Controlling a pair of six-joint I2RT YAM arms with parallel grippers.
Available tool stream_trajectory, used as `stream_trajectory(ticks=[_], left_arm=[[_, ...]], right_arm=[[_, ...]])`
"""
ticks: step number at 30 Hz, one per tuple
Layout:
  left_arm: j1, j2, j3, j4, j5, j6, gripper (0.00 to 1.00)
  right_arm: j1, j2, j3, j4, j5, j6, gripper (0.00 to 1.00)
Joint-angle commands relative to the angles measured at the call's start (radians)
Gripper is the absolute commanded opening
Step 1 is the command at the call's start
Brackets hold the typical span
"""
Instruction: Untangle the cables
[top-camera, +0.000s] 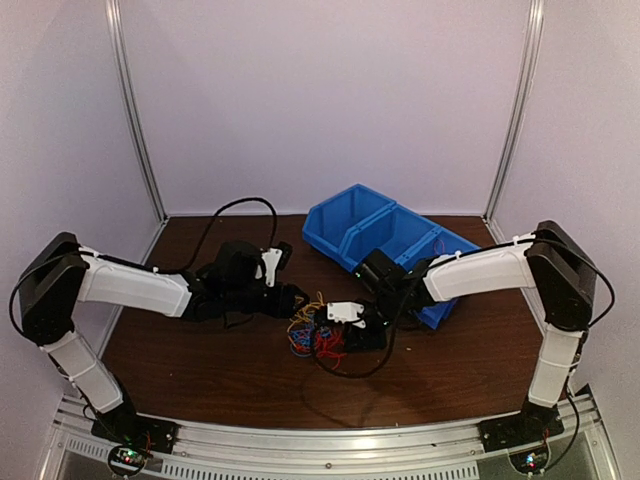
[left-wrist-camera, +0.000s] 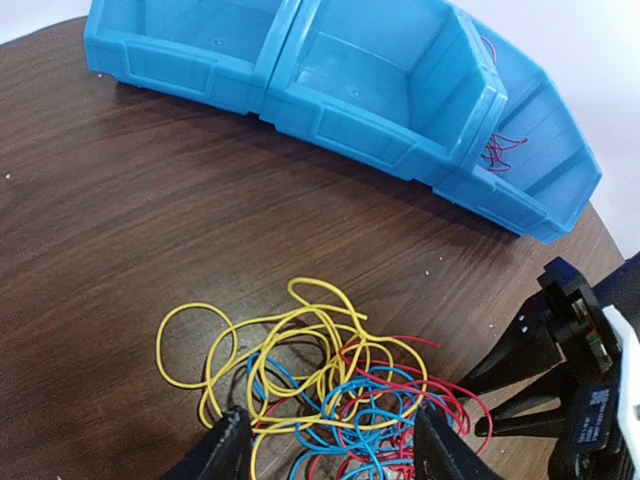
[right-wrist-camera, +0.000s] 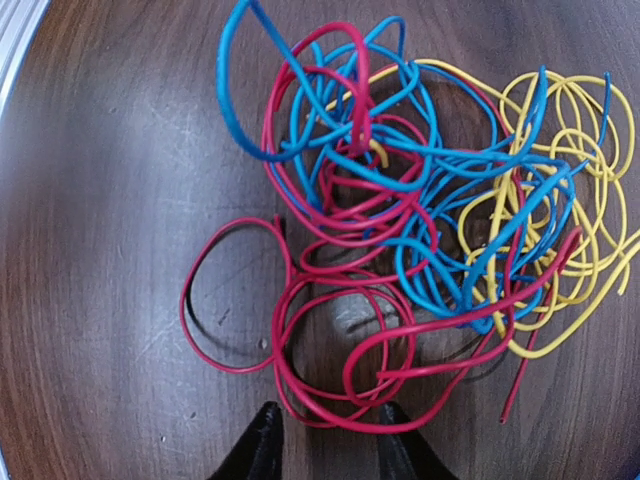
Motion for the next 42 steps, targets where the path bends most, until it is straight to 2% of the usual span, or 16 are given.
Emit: stream_trajectory(ticks=[1,3,6,9,13,17,21,26,31,35,42], left_arm=[[0.003,0.050,0.040,0.102,0.048,-0.032,0.56],[0.003,0.058,0.041,0.093,0.060,-0.034,0.55],[0.003,0.049,0.020,0.102,0.066,-0.038,0.55],[0.003,0.048,0.008,0.099,0.055,-0.039,0.55],[0.003,0.052,0.002,0.100,0.054,-0.046,0.55],[0.003,0.047,-0.003,0.098,0.051,-0.049,0.55],[0.003,0.046,-0.005,0.094,0.044,-0.047,0.55],[0.002,0.046,-0.015,0.131,0.071,-0.008,0.55],[-0.018,0.014,-0.078,0.274,0.121,0.083,0.55],[-0.082,-0.024,-0.111,0.357,0.119,0.168,0.55],[-0.200,-0.051,-0.140,0.521,0.047,0.274,0.55]], right_arm=[[0.010,0.030,0.041,0.036,-0.019,0.047,0.26],[0.011,0.034,0.046,0.043,-0.012,0.058,0.20],[0.011,0.027,0.031,0.071,0.012,0.071,0.19],[0.011,0.021,0.013,0.098,0.031,0.073,0.21],[0.011,0.026,0.009,0.122,0.054,0.085,0.31],[0.012,0.032,0.006,0.140,0.093,0.094,0.32],[0.012,0.031,0.001,0.137,0.078,0.098,0.20],[0.013,-0.012,-0.007,0.090,0.093,0.088,0.00],[0.012,-0.154,0.008,-0.052,0.068,0.029,0.00],[0.012,-0.259,0.079,-0.175,0.039,0.011,0.00],[0.012,-0.340,0.165,-0.245,0.012,0.017,0.00]])
